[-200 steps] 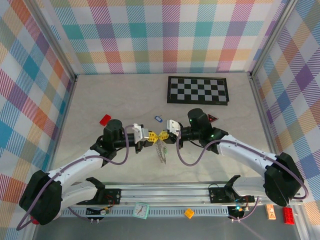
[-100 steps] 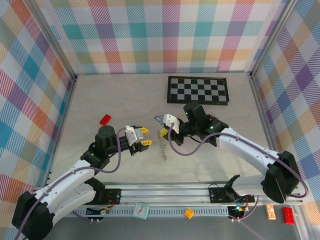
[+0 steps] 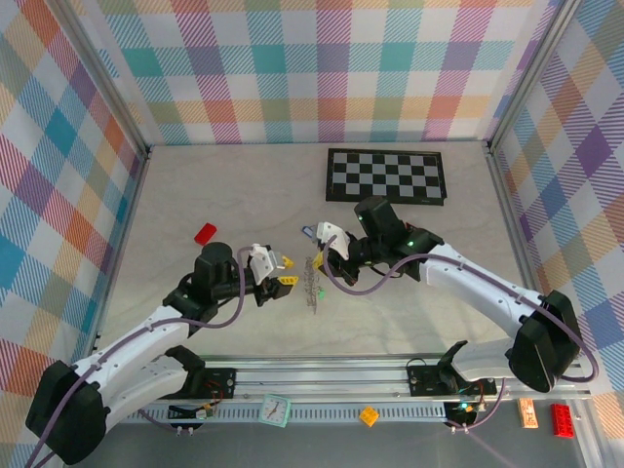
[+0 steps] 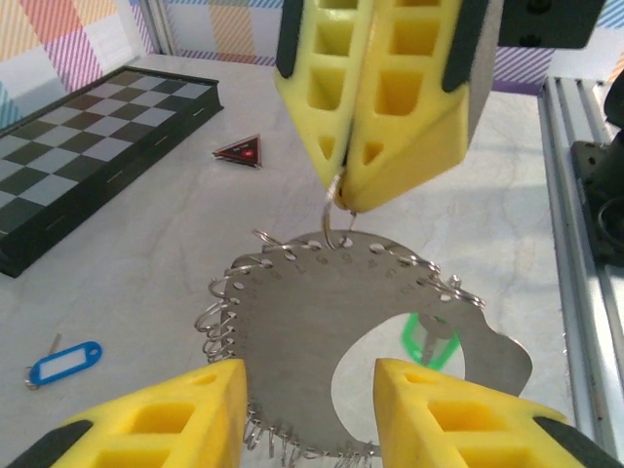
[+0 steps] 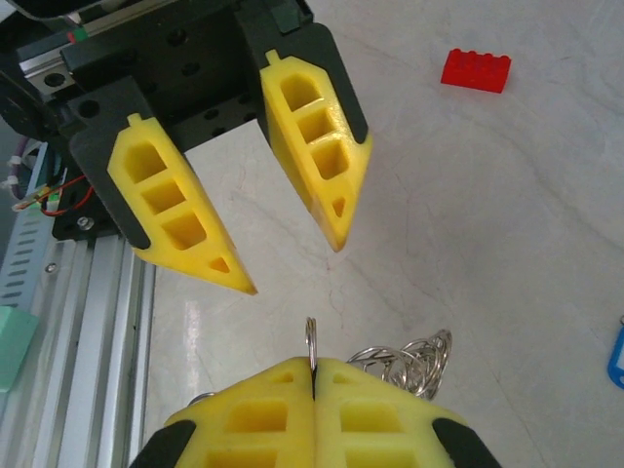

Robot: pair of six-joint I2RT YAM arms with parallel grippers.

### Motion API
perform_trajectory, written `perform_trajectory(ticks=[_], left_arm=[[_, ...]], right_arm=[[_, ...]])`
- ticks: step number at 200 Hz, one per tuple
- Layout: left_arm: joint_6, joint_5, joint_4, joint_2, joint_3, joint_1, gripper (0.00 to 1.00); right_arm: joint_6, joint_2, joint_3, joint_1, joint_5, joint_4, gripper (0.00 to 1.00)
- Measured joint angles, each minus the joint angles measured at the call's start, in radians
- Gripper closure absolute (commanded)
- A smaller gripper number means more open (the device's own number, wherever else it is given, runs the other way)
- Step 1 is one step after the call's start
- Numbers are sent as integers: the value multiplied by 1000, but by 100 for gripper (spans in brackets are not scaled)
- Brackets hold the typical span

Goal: Put the keys on the keyring

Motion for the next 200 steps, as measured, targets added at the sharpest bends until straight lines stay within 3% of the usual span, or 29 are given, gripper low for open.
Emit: perform_trajectory(ticks=[85, 200], left_arm=[[-32, 66, 19, 66, 43, 0, 67], [-34, 107, -14, 81, 80, 0, 72]], right_arm=[[69, 87, 146, 0, -49, -143, 100], [93, 126, 207, 0, -101, -247, 100]])
